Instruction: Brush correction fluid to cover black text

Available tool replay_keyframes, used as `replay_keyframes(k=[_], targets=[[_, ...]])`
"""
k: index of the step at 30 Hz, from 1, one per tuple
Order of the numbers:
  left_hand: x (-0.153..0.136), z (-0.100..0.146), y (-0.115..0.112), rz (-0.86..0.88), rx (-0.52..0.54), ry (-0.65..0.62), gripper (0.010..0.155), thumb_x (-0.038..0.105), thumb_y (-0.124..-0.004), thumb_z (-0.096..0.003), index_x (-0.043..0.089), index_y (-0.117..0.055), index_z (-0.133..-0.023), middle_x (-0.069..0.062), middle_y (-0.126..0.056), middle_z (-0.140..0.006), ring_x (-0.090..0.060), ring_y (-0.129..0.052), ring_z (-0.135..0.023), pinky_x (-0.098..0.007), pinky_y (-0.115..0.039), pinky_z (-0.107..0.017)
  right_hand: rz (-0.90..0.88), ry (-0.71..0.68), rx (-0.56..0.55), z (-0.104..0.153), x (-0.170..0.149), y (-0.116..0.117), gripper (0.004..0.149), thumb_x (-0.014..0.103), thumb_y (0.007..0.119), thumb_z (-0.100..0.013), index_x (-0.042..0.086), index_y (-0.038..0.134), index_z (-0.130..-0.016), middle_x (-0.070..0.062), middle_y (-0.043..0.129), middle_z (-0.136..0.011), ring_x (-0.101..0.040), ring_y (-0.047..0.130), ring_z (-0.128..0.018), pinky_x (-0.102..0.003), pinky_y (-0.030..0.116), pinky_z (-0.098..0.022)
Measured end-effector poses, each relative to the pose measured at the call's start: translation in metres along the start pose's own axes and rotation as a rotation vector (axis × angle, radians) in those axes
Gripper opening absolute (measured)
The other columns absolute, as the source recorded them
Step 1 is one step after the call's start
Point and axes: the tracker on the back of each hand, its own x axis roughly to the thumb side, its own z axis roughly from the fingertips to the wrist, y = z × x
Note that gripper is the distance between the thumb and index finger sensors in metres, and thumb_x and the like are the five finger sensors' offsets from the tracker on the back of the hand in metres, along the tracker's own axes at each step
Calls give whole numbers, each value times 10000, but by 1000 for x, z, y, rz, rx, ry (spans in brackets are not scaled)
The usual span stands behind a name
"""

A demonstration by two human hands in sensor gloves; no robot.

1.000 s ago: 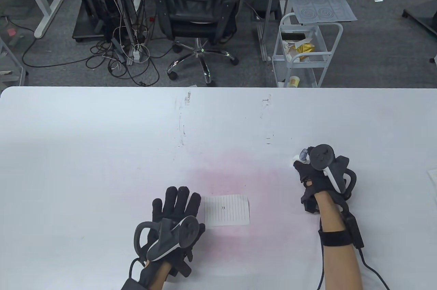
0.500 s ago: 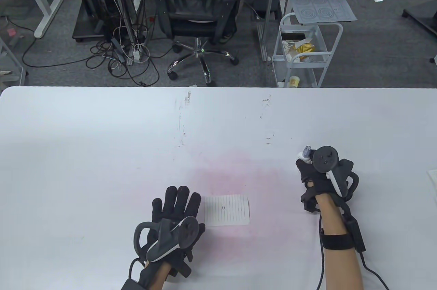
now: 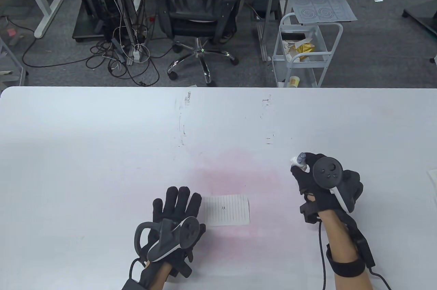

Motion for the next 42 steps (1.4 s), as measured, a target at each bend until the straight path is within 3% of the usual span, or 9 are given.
replay_keyframes(k=[13, 28, 36, 42], targets=[[2, 0, -1, -2, -3, -10, 785, 684, -627, -391, 412, -365, -1079, 4, -322, -1200, -329, -348, -1140, -617, -415, -782, -148, -201, 187, 42, 35, 6, 582, 547, 878, -335, 205, 803, -799, -42, 860, -717, -300, 987, -516, -527, 764, -480], [5, 1, -1, 25, 5, -34, 780, 683, -626, -393, 409, -376, -1079, 2, -331, -1198, -323, -356, -1141, -614, -421, -780, -74, -479, 173, 78, 76, 33, 580, 554, 890, -320, 201, 828, -775, -40, 879, -694, -295, 995, -506, -527, 772, -480], [20, 5, 6, 247, 80, -212, 787, 660, -685, -386, 369, -427, -1071, -19, -473, -1171, -304, -573, -1101, -574, -569, -754, -97, -601, 253, 98, 102, 43, 579, 552, 887, -321, 202, 827, -779, -39, 878, -699, -295, 994, -516, -530, 768, -487], [26, 7, 11, 408, 143, -313, 807, 598, -805, -362, 262, -538, -1046, -68, -673, -1074, -265, -853, -922, -496, -711, -690, -136, -635, 324, 109, 112, 47, 579, 551, 882, -326, 199, 825, -782, -41, 876, -701, -298, 992, -518, -531, 766, -489]])
